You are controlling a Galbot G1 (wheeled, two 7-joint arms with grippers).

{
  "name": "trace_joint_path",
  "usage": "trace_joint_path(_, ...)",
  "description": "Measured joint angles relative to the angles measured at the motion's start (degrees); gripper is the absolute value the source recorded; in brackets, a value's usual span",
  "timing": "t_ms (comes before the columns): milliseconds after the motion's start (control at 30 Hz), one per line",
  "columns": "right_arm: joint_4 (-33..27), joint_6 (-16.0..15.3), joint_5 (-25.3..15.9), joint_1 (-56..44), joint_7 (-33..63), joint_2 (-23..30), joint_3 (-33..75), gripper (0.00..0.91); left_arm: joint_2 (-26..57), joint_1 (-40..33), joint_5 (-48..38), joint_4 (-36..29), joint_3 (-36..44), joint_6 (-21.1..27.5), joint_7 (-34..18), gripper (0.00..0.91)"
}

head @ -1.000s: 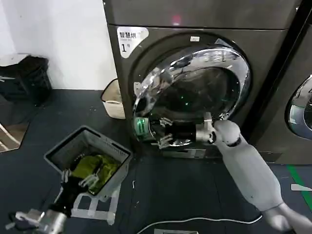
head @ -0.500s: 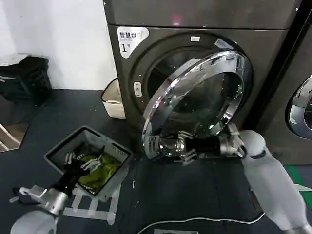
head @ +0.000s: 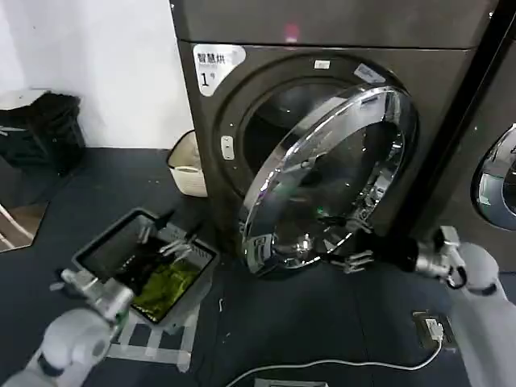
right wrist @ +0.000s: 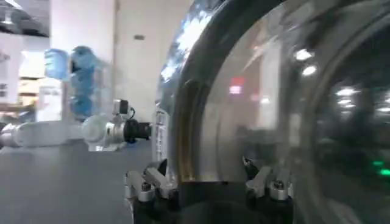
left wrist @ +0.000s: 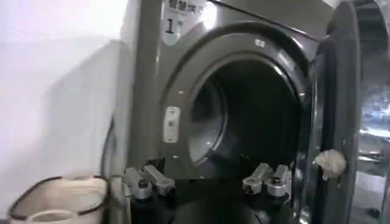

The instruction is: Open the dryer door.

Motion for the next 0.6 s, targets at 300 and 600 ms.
trace_joint_path(300,4.75,1.0,-0.55,-9.5,9.75,4.04,14.8,0.907,2.11,-9.5,-3.9,4.12,7.16,0.38,2.06,0.907)
trace_joint_path(600,11.19,3.75,-4.06,-16.61,27.28,10.17,26.88,0.907,3.76,-16.01,-6.7,5.93,14.62,1.5,6.69,0.907)
